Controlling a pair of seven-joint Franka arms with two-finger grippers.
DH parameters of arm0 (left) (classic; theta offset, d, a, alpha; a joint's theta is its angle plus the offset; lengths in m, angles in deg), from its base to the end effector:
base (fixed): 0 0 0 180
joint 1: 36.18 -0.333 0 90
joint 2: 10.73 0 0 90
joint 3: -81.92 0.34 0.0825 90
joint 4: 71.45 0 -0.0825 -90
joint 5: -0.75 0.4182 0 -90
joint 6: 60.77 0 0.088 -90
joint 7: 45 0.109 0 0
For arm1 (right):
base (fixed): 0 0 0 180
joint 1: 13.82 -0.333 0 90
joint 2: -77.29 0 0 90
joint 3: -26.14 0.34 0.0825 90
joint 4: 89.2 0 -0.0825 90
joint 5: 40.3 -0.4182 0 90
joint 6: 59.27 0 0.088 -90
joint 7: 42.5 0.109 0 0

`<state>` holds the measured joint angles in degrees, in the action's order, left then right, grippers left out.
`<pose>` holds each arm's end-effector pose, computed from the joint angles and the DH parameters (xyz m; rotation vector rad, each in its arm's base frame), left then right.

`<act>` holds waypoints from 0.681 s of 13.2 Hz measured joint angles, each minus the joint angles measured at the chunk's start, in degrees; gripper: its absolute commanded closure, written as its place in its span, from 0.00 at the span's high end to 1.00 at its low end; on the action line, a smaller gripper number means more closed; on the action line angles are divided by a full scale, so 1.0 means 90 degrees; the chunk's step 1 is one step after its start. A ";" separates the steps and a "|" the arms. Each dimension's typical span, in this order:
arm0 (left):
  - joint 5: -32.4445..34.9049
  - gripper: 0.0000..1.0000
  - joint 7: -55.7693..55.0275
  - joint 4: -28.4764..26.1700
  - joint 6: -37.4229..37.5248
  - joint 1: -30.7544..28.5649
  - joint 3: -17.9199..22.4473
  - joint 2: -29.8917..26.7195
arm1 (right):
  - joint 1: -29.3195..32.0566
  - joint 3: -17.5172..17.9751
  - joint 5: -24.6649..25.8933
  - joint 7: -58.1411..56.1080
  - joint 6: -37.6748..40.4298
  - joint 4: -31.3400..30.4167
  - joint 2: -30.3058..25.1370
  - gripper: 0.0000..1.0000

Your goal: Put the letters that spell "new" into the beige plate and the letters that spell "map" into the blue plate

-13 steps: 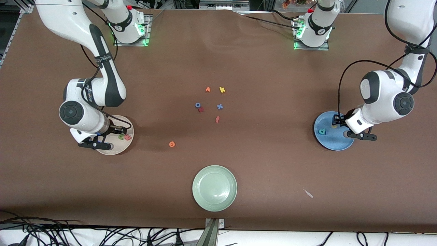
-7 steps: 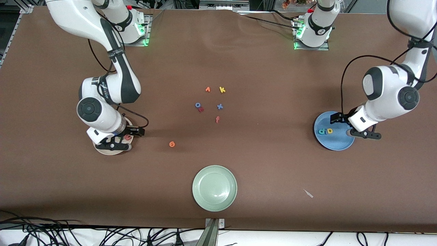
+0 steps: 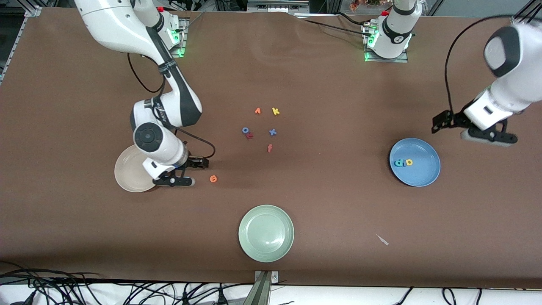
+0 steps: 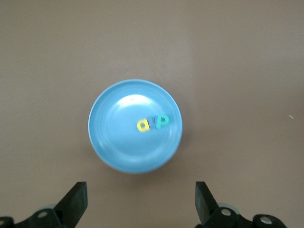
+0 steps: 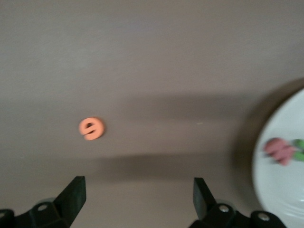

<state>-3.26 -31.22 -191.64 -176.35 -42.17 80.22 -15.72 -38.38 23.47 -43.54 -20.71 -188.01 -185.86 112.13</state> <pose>0.5537 0.0370 0.4672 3.0756 -0.2087 0.0248 0.6593 0.2704 0.2369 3.1380 -0.0423 -0.0784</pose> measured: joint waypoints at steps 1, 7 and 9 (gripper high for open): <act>0.0078 1.00 -0.0078 0.0117 0.0437 0.0006 -0.0021 -0.0287 | -0.0003 0.0135 0.0000 0.0134 -0.0047 0.0082 0.0115 1.00; 0.0347 1.00 -0.1885 0.1724 0.2895 0.0133 -0.0685 -0.0798 | -0.0018 0.0355 0.0000 0.0278 -0.0680 0.0267 0.0744 1.00; 0.0354 1.00 -0.1961 0.2147 0.3249 0.0143 -0.0681 -0.0793 | -0.0018 0.0355 0.0000 0.0278 -0.0710 0.0298 0.0795 0.99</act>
<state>-0.07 -48.87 -172.32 -147.11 -40.88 74.09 -22.85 -38.54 26.67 -43.54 -18.21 -194.39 -183.18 119.29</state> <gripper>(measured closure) 0.000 0.000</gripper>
